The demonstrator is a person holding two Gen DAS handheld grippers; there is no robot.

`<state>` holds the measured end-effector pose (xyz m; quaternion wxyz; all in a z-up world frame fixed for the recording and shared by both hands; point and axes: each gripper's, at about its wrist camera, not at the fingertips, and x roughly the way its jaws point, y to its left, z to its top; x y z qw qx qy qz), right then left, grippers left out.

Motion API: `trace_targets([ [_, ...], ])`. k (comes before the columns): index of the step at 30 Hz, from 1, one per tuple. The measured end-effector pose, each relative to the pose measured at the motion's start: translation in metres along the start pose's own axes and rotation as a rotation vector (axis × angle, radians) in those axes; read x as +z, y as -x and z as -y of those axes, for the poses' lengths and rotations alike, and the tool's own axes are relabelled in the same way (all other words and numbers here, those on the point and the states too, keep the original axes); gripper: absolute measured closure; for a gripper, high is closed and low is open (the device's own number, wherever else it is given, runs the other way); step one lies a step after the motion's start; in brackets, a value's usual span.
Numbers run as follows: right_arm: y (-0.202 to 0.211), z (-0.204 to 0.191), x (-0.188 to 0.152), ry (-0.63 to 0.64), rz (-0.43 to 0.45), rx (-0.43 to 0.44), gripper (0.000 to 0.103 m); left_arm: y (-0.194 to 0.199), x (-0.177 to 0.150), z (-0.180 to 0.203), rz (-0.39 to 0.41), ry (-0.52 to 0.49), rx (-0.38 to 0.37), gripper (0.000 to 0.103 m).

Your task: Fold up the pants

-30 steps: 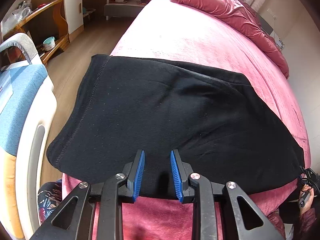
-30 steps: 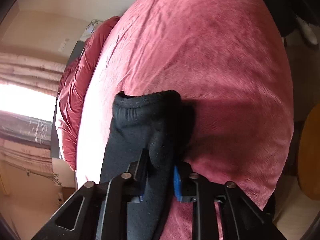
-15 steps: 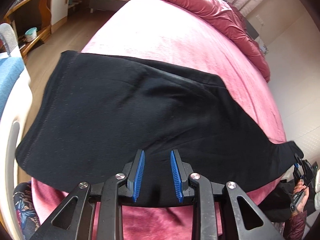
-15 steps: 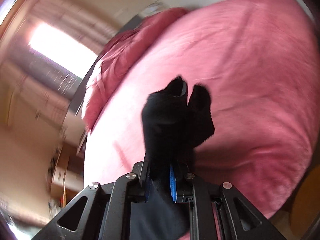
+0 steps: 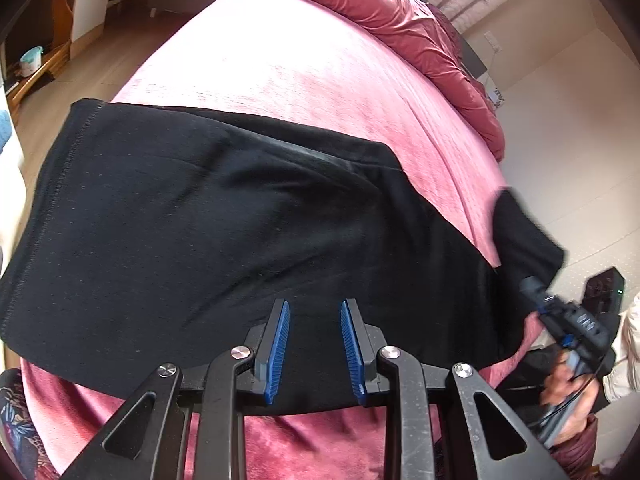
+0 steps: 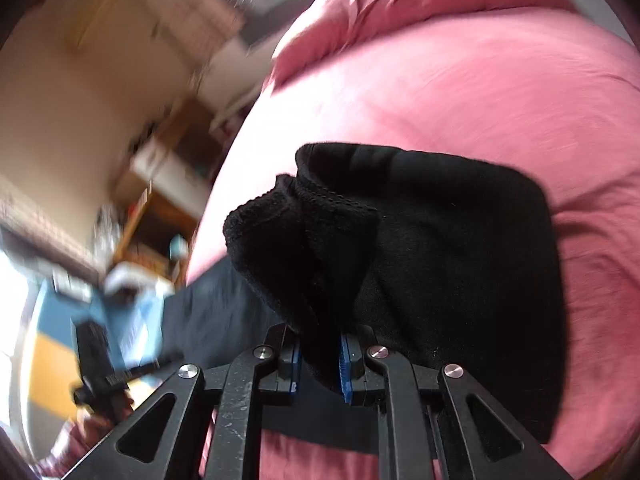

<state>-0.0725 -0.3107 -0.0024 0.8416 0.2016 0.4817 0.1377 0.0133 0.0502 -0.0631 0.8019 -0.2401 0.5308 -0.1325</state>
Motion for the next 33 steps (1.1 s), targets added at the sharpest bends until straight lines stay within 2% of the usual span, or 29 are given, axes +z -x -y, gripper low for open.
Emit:
trace_targets([
  [6,-0.053,-0.024,-0.024,0.092,-0.12,-0.056,0.088,-0.011,-0.001,0.007,-0.031,0.0,-0.042,0.076],
  [11,-0.065,-0.04,-0.031,0.201,-0.153,-0.1,0.082,-0.024,-0.003,0.013,-0.062,0.011,-0.073,0.074],
  [12,-0.065,-0.043,-0.033,0.215,-0.161,-0.093,0.08,-0.027,-0.003,0.015,-0.071,0.018,-0.087,0.073],
  [14,-0.06,-0.042,-0.036,0.214,-0.178,-0.035,0.068,-0.033,-0.003,0.017,-0.088,0.036,-0.117,0.073],
  [15,-0.057,-0.043,-0.038,0.218,-0.186,-0.002,0.067,-0.036,-0.003,0.018,-0.095,0.044,-0.128,0.072],
  [18,-0.044,-0.041,-0.044,0.199,-0.197,0.104,0.047,-0.042,-0.003,0.026,-0.109,0.058,-0.169,0.07],
  [25,-0.005,0.0,-0.055,0.11,-0.137,0.005,0.047,-0.063,-0.005,0.054,-0.175,0.044,-0.232,0.068],
  [27,0.011,0.02,-0.058,0.068,-0.115,-0.039,0.047,-0.071,-0.007,0.064,-0.201,0.04,-0.247,0.059],
  [29,0.028,0.036,-0.065,0.031,-0.105,-0.071,0.049,-0.079,-0.008,0.073,-0.225,0.037,-0.264,0.057],
  [33,0.048,0.068,-0.077,-0.033,-0.097,-0.159,0.048,-0.094,-0.01,0.092,-0.261,0.003,-0.251,0.057],
])
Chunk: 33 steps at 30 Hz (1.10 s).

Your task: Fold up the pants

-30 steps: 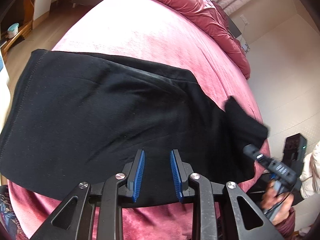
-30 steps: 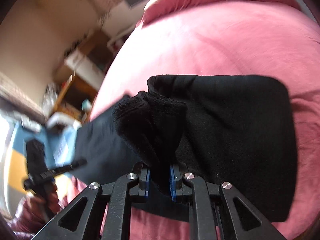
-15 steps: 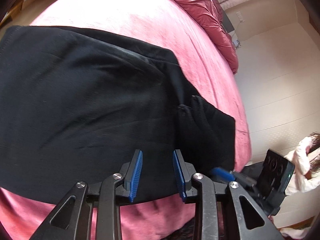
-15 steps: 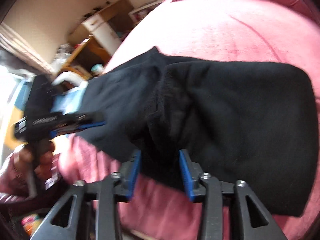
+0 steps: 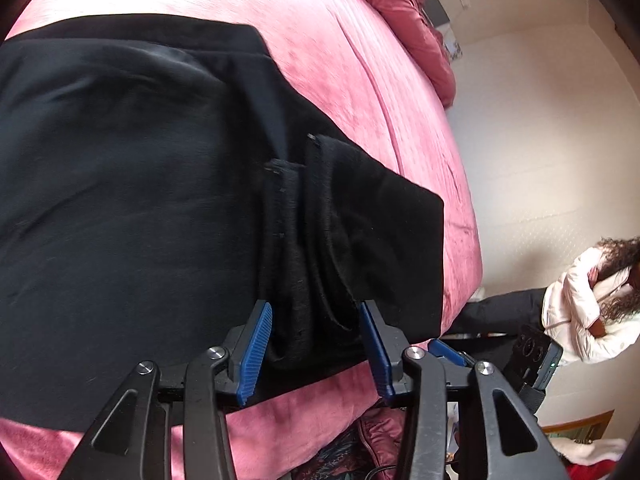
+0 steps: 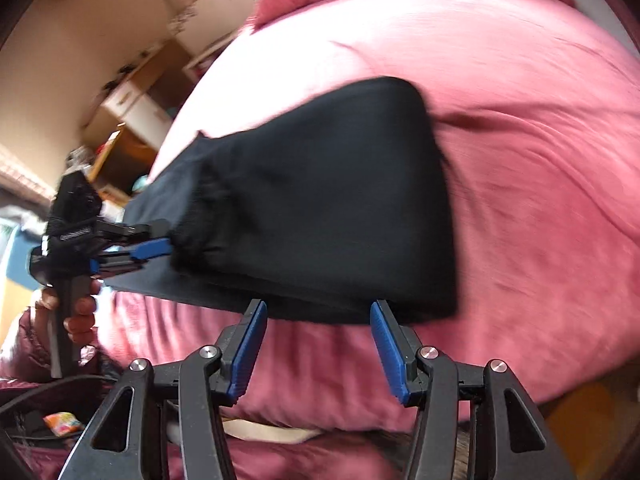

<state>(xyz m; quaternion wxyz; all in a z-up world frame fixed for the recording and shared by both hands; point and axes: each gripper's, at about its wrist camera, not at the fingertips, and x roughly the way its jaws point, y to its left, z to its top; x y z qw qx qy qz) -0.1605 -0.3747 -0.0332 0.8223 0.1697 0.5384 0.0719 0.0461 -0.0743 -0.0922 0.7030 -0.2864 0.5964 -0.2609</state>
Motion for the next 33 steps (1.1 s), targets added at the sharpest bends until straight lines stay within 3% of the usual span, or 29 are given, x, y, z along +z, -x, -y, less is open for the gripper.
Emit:
trace_targets([
  [7,-0.007,0.022,-0.008,-0.051,-0.01,-0.102,0.048,-0.024,0.011,0.015,-0.046,-0.01,0.041,0.06],
  [9,-0.014,0.021,-0.007,-0.055,-0.005,-0.116,0.048,-0.023,0.012,0.022,-0.04,-0.051,0.019,0.082],
  [10,-0.018,0.02,-0.006,-0.06,-0.004,-0.117,0.048,-0.022,0.011,0.025,-0.033,-0.071,0.018,0.082],
  [11,-0.022,0.019,-0.004,-0.065,-0.004,-0.12,0.048,-0.021,0.011,0.028,-0.023,-0.089,0.017,0.089],
  [14,-0.031,0.015,-0.001,-0.089,0.006,-0.105,0.045,-0.011,0.012,0.035,0.014,-0.108,-0.021,0.091],
  [16,-0.031,0.013,0.0,-0.12,0.023,-0.084,0.031,-0.001,0.015,0.043,0.039,-0.119,-0.058,0.091],
  [19,-0.024,0.014,0.002,-0.148,0.041,-0.049,0.029,0.012,0.018,0.056,0.071,-0.145,-0.102,0.091],
  [24,-0.032,0.008,0.016,-0.14,0.067,-0.186,0.029,0.027,0.022,0.075,0.107,-0.183,-0.16,0.092],
  [27,-0.043,0.009,0.024,-0.127,0.057,-0.312,0.044,0.043,0.021,0.076,0.154,-0.19,-0.183,0.092],
  [29,-0.047,0.016,0.022,-0.15,0.061,-0.372,0.048,0.047,0.016,0.07,0.168,-0.188,-0.161,0.093],
  [31,-0.052,0.023,0.019,-0.188,0.049,-0.343,0.048,0.041,0.01,0.055,0.148,-0.173,-0.124,0.093],
  [33,-0.057,0.021,0.02,-0.166,0.047,-0.358,0.048,0.024,0.009,0.039,0.121,-0.159,-0.036,0.093],
])
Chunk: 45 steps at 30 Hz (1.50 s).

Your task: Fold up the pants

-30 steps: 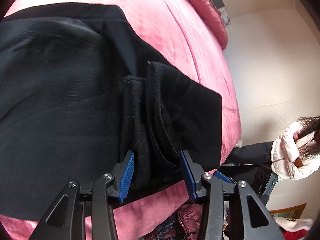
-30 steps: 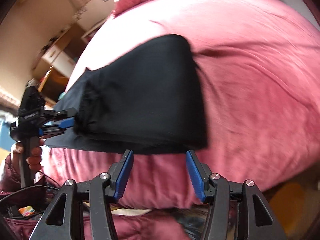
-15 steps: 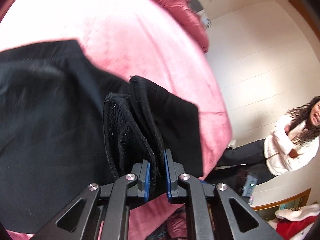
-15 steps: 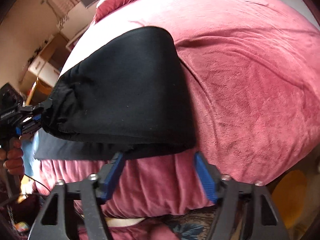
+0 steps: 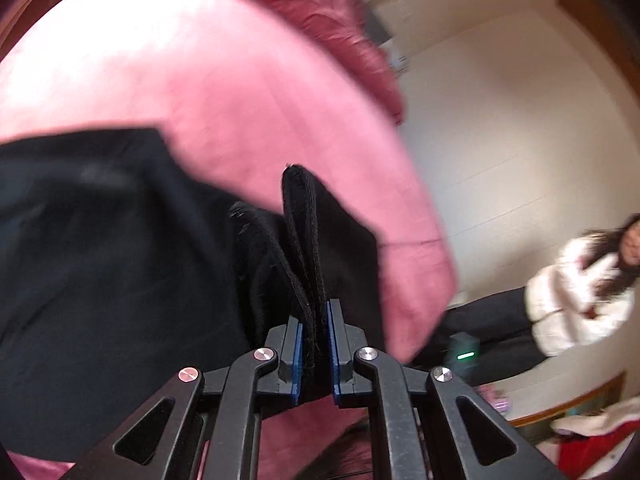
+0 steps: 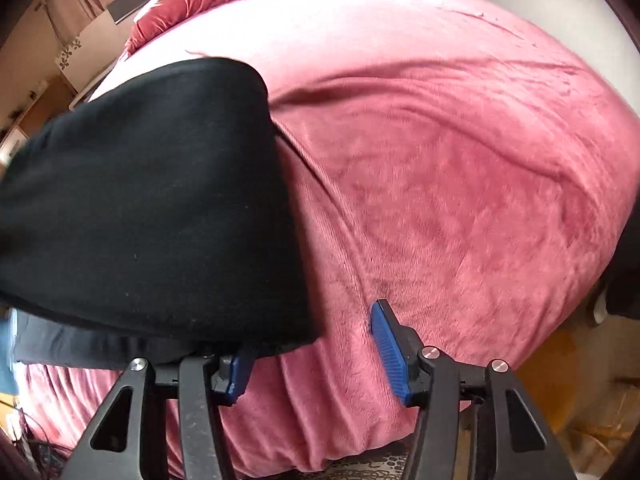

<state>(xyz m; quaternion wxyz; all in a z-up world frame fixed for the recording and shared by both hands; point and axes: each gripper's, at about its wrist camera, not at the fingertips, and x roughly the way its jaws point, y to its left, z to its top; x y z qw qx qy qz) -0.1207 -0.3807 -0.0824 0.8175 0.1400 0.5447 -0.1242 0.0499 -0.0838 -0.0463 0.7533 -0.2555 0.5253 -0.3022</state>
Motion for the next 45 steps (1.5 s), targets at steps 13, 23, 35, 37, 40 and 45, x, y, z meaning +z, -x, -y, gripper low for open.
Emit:
trace_targets([
  [13,0.02,0.007,-0.002,0.104,-0.073,0.057,0.043,-0.004,-0.016,-0.037,-0.03,0.054,0.081,0.079],
  [23,0.06,0.001,0.033,0.1,0.041,0.157,0.043,0.002,0.032,-0.061,0.019,0.19,0.028,0.07],
  [35,0.019,-0.018,0.07,-0.053,0.022,0.216,0.041,-0.043,0.057,-0.053,-0.01,0.193,0.064,0.096],
  [37,0.012,-0.018,0.07,-0.064,0.016,0.224,0.042,-0.042,0.058,-0.046,0.026,0.129,0.062,0.099],
  [40,0.005,-0.021,0.068,-0.045,0.025,0.211,0.047,-0.025,0.052,-0.033,0.098,0.047,0.068,0.1],
  [45,-0.018,-0.026,0.065,-0.024,0.008,0.188,0.048,-0.051,0.042,-0.043,0.032,-0.019,0.271,0.099],
])
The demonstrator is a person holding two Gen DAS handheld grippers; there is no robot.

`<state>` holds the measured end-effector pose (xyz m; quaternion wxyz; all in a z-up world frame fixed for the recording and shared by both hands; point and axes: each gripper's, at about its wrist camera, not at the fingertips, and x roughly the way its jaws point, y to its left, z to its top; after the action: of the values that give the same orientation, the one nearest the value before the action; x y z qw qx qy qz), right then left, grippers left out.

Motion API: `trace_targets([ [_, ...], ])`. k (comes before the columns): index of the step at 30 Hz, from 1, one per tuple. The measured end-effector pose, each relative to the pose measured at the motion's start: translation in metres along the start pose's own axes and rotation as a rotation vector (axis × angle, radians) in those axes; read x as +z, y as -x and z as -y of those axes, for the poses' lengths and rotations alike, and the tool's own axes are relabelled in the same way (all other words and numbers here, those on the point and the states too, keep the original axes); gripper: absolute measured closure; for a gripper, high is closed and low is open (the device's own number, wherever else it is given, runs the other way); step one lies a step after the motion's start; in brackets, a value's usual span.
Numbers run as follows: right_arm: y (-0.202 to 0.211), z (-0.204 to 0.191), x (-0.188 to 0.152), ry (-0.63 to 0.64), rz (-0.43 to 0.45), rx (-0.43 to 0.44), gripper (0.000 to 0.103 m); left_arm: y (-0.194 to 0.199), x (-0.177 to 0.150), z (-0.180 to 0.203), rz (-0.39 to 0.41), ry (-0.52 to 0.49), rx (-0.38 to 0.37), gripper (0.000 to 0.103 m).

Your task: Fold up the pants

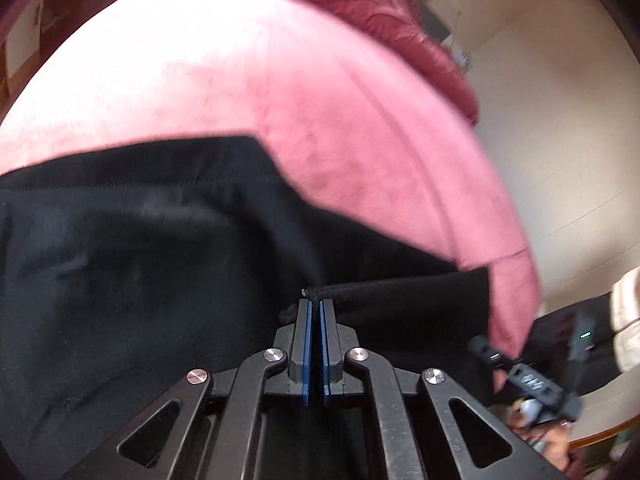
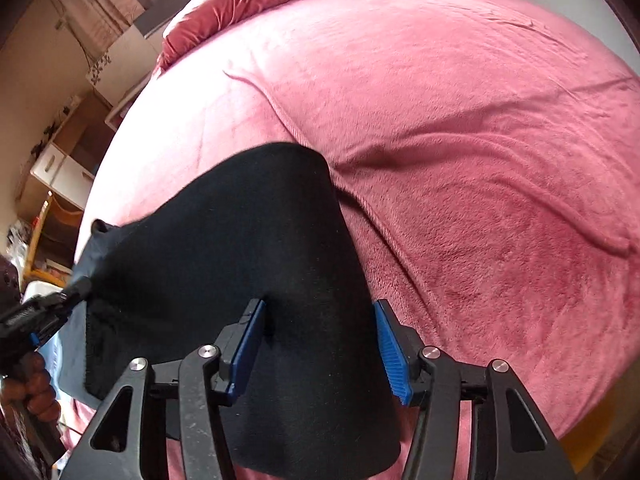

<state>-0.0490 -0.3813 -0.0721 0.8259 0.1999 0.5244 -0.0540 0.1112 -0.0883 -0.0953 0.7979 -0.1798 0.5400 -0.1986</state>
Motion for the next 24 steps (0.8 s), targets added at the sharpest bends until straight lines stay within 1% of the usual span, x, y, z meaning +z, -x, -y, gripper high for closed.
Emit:
trace_targets([
  [1,-0.002,0.001,-0.001,-0.01,0.0,0.004,0.047,-0.007,-0.001,-0.002,0.0,0.008,0.015,0.099],
  [4,-0.005,0.003,-0.002,-0.025,0.003,0.004,0.045,-0.006,0.002,-0.002,0.007,0.031,0.016,0.094],
  [5,-0.007,0.006,-0.002,-0.038,0.001,0.006,0.042,-0.004,0.002,-0.002,0.006,0.035,0.017,0.088],
  [6,-0.007,0.007,-0.002,-0.047,0.001,0.003,0.04,0.002,0.002,-0.001,0.017,0.034,0.029,0.079],
  [8,-0.005,0.008,-0.002,-0.048,0.003,-0.002,0.037,0.016,0.001,-0.003,0.037,0.035,0.042,0.078],
  [9,-0.003,0.007,-0.003,-0.042,0.006,-0.011,0.036,0.022,0.001,-0.005,0.043,0.041,0.06,0.078],
  [10,0.0,0.005,-0.004,-0.035,0.008,-0.021,0.033,0.029,-0.001,-0.008,0.055,0.05,0.081,0.078],
  [12,0.008,-0.001,-0.003,-0.004,0.024,-0.065,0.032,0.038,-0.006,-0.01,0.075,0.054,0.103,0.078],
  [15,0.027,-0.016,-0.004,0.063,0.088,-0.165,0.032,0.051,-0.016,-0.019,0.096,0.066,0.157,0.076],
  [18,0.046,-0.035,-0.008,0.142,0.162,-0.221,0.032,0.064,-0.027,-0.023,0.119,0.06,0.206,0.076],
  [20,0.055,-0.051,-0.013,0.199,0.187,-0.198,0.033,0.07,-0.036,-0.024,0.13,0.053,0.228,0.076],
  [22,0.06,-0.07,-0.021,0.266,0.184,-0.139,0.035,0.076,-0.045,-0.024,0.148,0.041,0.259,0.076],
  [23,0.061,-0.081,-0.026,0.302,0.178,-0.112,0.038,0.08,-0.051,-0.026,0.158,0.035,0.27,0.076],
  [24,0.06,-0.093,-0.031,0.341,0.156,-0.069,0.04,0.083,-0.054,-0.026,0.163,0.031,0.276,0.076],
])
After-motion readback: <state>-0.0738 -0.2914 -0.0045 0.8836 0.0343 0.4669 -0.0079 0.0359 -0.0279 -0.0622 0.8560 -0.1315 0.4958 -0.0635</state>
